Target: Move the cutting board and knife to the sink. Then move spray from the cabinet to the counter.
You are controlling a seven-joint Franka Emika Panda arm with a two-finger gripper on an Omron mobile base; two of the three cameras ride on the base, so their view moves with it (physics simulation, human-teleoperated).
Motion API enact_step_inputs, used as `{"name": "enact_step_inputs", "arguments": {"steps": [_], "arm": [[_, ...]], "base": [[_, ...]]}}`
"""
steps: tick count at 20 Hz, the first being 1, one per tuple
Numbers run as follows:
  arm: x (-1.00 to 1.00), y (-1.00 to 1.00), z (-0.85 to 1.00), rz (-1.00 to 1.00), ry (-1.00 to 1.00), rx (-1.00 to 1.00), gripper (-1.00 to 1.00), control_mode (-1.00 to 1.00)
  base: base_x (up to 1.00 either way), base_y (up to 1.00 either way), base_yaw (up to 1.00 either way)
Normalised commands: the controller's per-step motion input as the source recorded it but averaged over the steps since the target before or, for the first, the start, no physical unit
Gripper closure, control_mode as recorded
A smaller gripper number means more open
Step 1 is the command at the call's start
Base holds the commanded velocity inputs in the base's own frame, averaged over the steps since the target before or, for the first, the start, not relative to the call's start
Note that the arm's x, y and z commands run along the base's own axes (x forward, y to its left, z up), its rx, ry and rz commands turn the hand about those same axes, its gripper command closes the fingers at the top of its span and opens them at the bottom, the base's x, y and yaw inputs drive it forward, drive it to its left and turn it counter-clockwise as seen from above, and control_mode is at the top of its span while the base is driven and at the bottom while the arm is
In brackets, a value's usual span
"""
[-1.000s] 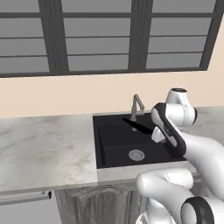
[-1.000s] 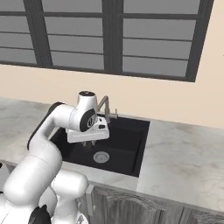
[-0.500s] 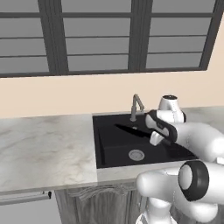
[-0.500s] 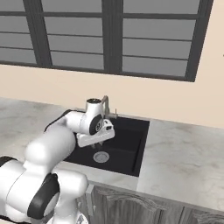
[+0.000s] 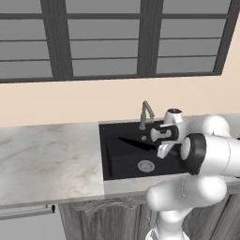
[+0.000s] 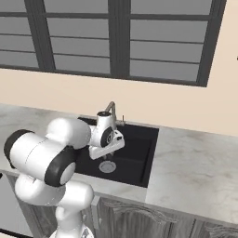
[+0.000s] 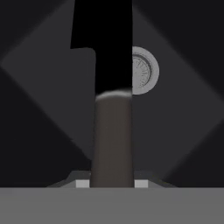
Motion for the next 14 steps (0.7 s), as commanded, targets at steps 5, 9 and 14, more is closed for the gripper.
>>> {"name": "enact_step_inputs", "arguments": {"steps": [5,9,14], "arm": [[0.68,-0.06,-0.48,0.08,0.03,0.0,1.0,-1.0],[0.38,-0.03,-0.14,0.04,0.15,0.0,1.0,-1.0],[0.27,0.0,-0.14,0.0,0.18,0.0,1.0,-1.0]], "base": [[0.0,0.0,0.0],[0.0,0.0,0.0],[0.0,0.0,0.0]]}}
